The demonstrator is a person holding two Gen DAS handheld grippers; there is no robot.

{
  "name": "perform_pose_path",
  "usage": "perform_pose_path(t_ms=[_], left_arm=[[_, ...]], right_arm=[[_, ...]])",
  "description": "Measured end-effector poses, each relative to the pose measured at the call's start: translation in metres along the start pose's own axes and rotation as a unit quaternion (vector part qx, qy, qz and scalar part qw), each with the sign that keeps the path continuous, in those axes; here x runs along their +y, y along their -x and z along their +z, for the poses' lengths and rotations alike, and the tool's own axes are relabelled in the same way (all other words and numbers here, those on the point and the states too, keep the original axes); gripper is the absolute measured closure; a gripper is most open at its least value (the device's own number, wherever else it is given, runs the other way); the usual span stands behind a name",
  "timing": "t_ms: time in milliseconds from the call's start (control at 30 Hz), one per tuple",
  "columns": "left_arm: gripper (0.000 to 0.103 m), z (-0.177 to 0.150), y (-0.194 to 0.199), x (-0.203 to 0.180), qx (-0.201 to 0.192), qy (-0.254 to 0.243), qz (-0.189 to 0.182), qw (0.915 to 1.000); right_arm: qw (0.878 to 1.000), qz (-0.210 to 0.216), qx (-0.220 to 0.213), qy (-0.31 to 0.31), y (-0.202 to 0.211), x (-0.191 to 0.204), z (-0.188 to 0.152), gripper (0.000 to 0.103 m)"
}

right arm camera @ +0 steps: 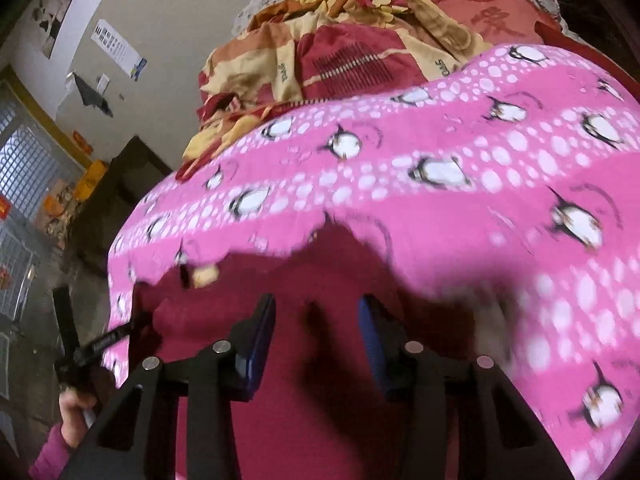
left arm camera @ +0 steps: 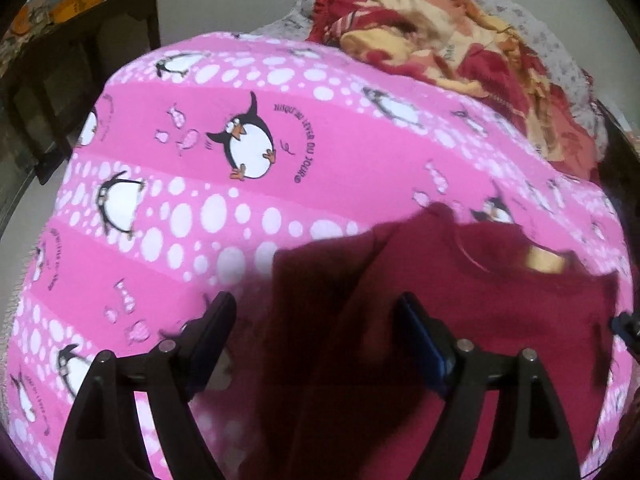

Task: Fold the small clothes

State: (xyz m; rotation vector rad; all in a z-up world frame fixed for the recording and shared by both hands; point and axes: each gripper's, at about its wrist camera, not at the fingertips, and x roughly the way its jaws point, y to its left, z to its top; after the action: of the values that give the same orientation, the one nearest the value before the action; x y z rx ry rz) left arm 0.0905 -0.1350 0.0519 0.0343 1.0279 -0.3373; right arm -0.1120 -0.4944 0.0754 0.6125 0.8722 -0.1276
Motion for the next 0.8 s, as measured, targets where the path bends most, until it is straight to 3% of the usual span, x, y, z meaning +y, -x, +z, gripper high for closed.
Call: perform_pose_path(t_ms=[133, 300, 333, 367, 400, 667, 800], left_arm=[[0.022, -0.020, 0.033, 0.008, -0.011, -0.018, -0.025, 0.9995], [0.022, -0.053, 0.051, 0.021, 0.009, -0.011, -0.044, 0.9989], [0.022, -0.059, 0.052, 0.022, 0.013, -0.011, -0.043, 0.9989], [0.022, -0.066, 0.053, 0.023, 0.016, -0.014, -0.040, 0.9990], [0.022, -0.072, 0.054, 0.023, 0.019, -0.018, -0.036, 0.9990], [0.022, -0.101, 0.054, 0.027, 0.024, -0.034, -0.005, 0.9991], [0.022, -0.104, 0.056, 0.023, 0.019, -0.042, -0.004, 0.9989]], right_arm=[[0.999, -0.003, 0.030, 0.032, 0.030, 0.002, -0.044, 0.053], [0.997, 0.011, 0.070, 0.032, 0.032, -0.005, -0.100, 0.053], [0.997, 0.011, 0.072, 0.038, 0.030, -0.004, -0.106, 0.060], [0.996, 0.005, 0.072, 0.052, 0.030, -0.001, -0.113, 0.083], [0.995, 0.001, 0.076, 0.063, 0.030, 0.001, -0.118, 0.094], [0.996, -0.003, 0.085, 0.027, 0.040, -0.022, -0.131, 0.095], [0.999, 0.004, 0.048, -0.004, 0.066, -0.014, -0.117, 0.090]])
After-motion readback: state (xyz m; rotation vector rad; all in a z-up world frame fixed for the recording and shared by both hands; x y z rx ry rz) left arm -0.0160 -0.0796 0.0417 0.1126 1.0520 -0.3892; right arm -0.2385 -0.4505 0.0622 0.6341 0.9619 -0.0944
